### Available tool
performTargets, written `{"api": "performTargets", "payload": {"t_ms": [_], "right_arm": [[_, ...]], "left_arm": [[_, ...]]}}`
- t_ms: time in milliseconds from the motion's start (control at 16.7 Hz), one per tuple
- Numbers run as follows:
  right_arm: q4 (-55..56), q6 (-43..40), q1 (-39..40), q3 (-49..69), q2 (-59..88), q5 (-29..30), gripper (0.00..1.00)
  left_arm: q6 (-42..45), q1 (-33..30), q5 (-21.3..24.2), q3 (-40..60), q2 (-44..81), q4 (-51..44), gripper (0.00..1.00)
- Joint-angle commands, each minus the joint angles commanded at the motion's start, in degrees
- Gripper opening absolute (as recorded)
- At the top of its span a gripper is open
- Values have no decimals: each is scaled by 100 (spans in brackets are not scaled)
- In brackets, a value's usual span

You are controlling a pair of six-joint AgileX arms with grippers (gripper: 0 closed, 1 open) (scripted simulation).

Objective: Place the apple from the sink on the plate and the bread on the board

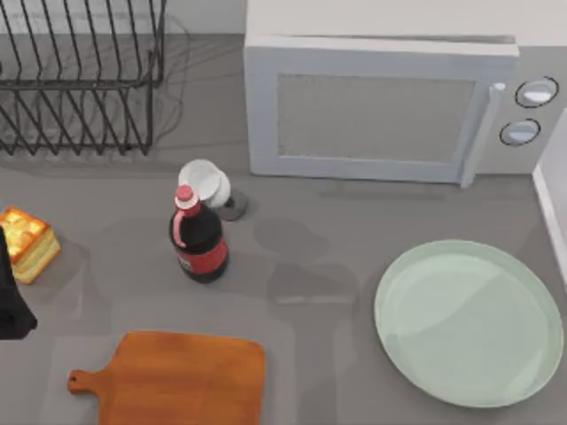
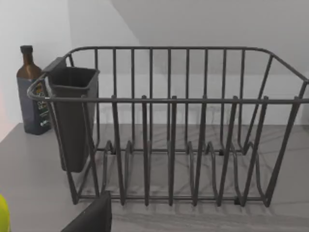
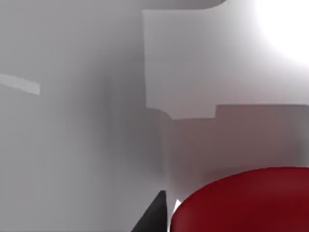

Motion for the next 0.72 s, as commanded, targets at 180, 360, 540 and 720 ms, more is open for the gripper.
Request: {"api": "performTargets", "payload": {"t_ms": [180,360,540,720], "right_arm": [[-759,-7,-3,277,-391,-5,0],[-1412,-12,-3,544,-803,-9,0],[-1544,-13,-2,601,-919,-12,0],[-1530,-2,2,589,-898,-14,0]], "left_arm": [[0,0,0,0,0,0,100],[0,0,0,0,0,0,100],[0,0,0,0,0,0,100],[0,0,0,0,0,0,100]]}}
